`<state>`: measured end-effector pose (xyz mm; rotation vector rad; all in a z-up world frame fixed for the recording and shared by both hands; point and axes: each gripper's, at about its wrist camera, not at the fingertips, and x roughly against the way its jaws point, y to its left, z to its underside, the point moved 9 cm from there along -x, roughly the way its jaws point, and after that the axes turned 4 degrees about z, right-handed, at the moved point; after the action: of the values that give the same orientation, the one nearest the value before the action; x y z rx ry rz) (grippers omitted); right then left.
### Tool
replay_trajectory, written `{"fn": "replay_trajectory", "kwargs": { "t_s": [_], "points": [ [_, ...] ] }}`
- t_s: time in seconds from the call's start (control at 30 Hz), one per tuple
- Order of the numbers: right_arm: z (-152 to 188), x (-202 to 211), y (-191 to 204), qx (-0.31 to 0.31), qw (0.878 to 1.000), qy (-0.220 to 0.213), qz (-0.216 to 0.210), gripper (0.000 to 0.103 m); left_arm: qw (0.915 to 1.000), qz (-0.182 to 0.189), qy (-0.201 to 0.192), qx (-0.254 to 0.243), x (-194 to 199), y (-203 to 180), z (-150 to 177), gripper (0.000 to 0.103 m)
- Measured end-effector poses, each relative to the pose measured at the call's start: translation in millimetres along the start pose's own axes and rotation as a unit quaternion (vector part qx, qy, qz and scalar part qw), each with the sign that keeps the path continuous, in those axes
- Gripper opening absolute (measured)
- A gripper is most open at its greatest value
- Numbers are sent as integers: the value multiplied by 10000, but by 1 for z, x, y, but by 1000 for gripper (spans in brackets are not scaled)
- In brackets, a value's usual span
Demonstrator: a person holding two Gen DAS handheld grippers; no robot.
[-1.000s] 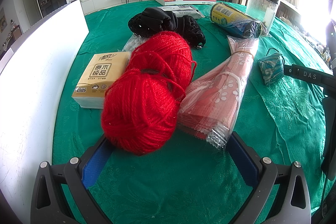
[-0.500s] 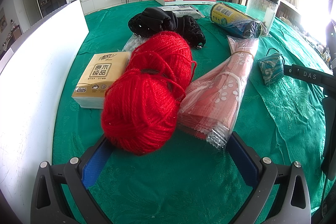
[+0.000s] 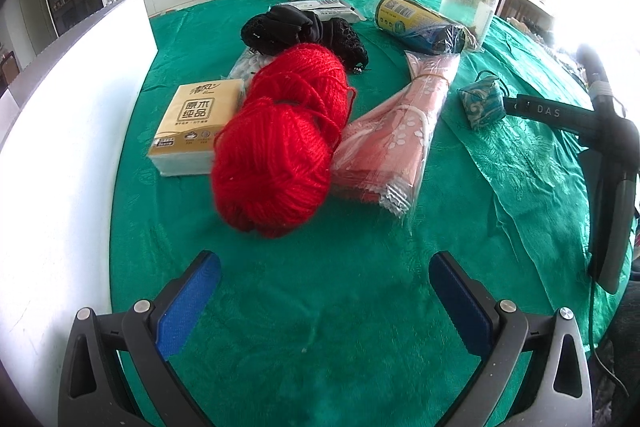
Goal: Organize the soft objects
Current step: 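Lower left tool onto the red yarn ball and close on it, then close right tool on the teal striped pouch and lift it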
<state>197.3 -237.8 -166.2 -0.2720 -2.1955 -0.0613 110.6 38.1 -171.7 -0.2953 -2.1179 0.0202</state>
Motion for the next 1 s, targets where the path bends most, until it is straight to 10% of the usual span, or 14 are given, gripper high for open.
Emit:
{"fn": "replay_trajectory", "kwargs": {
  "t_s": [0.2,0.43,0.63,0.77,1.0],
  "points": [
    [0,0,0,0,10000,0,2,97,9969,467,-307,551,28,8,-36,103],
    [0,-1,-1,-2,10000,-1,4,97,9990,-264,-164,318,8,11,-70,101],
    [0,0,0,-2,10000,-2,5,97,9977,-587,143,297,-23,21,-69,68],
    [0,0,0,-2,10000,-2,4,97,9988,-172,180,412,-9,10,-57,45],
    [0,0,0,-26,10000,1,29,97,9996,-99,155,214,12,-1,-32,60]
  ]
}}
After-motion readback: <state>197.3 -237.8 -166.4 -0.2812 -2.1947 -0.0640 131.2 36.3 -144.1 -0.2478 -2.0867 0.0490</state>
